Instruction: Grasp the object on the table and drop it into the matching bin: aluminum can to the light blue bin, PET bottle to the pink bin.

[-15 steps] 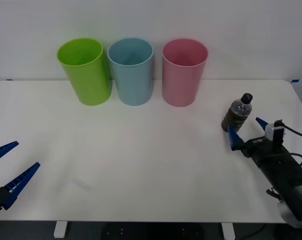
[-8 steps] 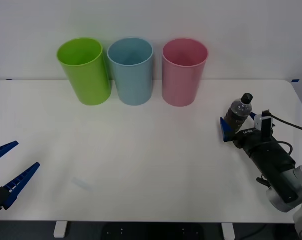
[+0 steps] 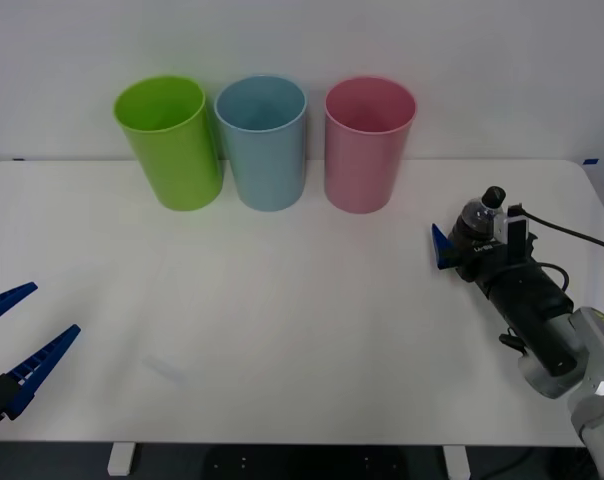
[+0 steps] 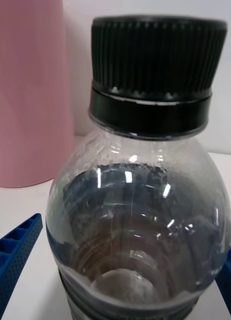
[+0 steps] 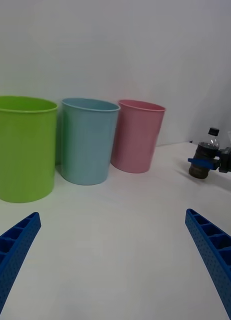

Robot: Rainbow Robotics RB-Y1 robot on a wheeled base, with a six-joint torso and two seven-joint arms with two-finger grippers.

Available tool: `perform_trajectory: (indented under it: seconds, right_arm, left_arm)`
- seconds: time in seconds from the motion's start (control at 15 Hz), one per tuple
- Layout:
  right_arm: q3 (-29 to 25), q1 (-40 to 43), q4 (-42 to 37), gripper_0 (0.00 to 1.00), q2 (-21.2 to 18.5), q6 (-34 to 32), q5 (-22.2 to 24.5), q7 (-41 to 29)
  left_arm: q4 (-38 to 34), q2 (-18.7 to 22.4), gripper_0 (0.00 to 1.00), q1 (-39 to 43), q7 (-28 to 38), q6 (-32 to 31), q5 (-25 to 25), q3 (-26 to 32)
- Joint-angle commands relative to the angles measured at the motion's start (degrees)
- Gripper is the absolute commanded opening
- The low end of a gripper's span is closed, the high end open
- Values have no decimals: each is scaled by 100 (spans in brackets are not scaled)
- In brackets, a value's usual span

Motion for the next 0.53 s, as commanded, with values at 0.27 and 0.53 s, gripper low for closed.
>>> perform_trajectory:
  seconds: [0.27, 0.53]
  right_arm:
    - [-33, 6, 2, 42, 6, -9, -20, 61]
    - [-50, 14, -7, 0, -3, -79, -20, 61]
  left_arm:
    - [0, 0, 100, 0, 0, 0, 0, 0]
    - [0, 0, 100, 0, 0, 0, 0, 0]
